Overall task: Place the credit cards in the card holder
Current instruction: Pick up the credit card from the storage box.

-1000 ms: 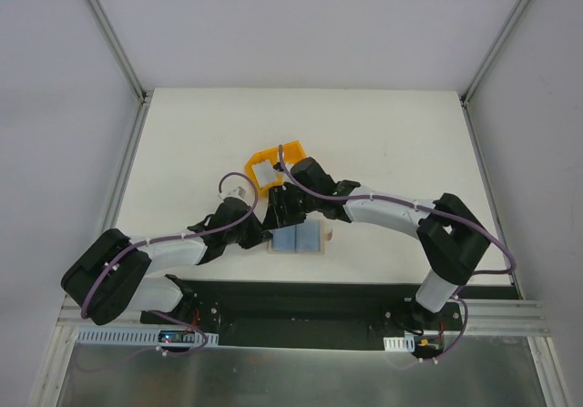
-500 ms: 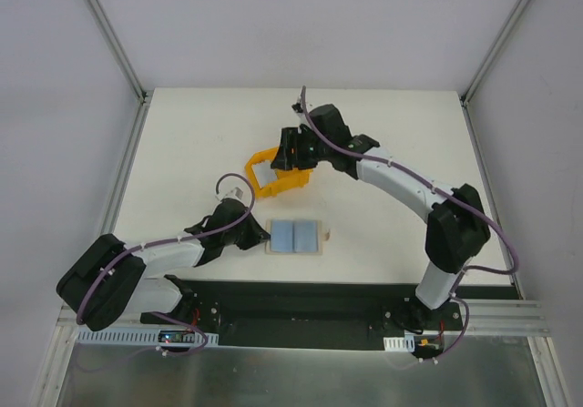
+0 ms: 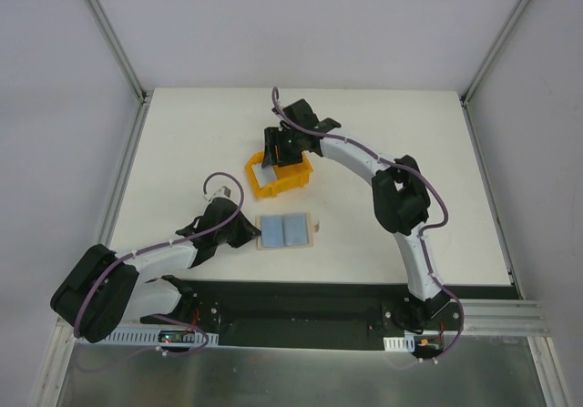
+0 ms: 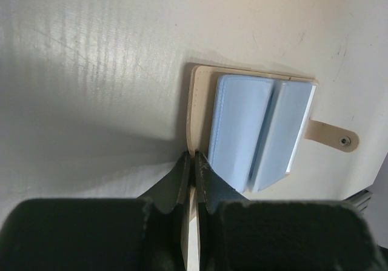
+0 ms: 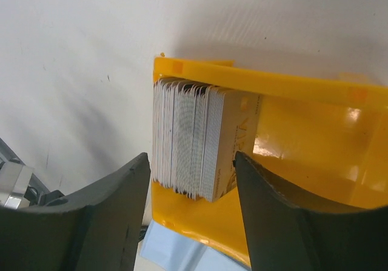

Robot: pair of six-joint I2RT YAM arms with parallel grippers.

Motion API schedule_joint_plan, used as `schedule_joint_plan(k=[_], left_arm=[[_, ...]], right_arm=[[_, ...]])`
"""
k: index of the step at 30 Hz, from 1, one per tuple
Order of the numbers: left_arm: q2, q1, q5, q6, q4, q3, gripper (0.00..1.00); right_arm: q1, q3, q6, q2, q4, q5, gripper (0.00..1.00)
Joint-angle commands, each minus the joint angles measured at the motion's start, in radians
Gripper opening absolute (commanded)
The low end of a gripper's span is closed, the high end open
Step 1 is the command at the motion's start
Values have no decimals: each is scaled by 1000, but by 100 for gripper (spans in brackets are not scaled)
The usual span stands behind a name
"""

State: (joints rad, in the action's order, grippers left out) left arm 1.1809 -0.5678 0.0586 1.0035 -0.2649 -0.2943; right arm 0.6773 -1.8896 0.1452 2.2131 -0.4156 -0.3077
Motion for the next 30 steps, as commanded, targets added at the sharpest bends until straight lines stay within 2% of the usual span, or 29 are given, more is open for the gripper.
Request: schedule_joint_plan(k=[1, 16, 30], left_arm=[[-46, 13, -29, 1, 12, 32, 0], [-60, 14, -29, 0, 13, 43, 0], [-53, 14, -19, -5, 10, 41, 0]], right_arm=[[-7, -100, -13, 29, -52, -42, 61], [-8, -123, 22, 109, -40, -129, 66], [-12, -77, 21, 34, -5, -151, 49]])
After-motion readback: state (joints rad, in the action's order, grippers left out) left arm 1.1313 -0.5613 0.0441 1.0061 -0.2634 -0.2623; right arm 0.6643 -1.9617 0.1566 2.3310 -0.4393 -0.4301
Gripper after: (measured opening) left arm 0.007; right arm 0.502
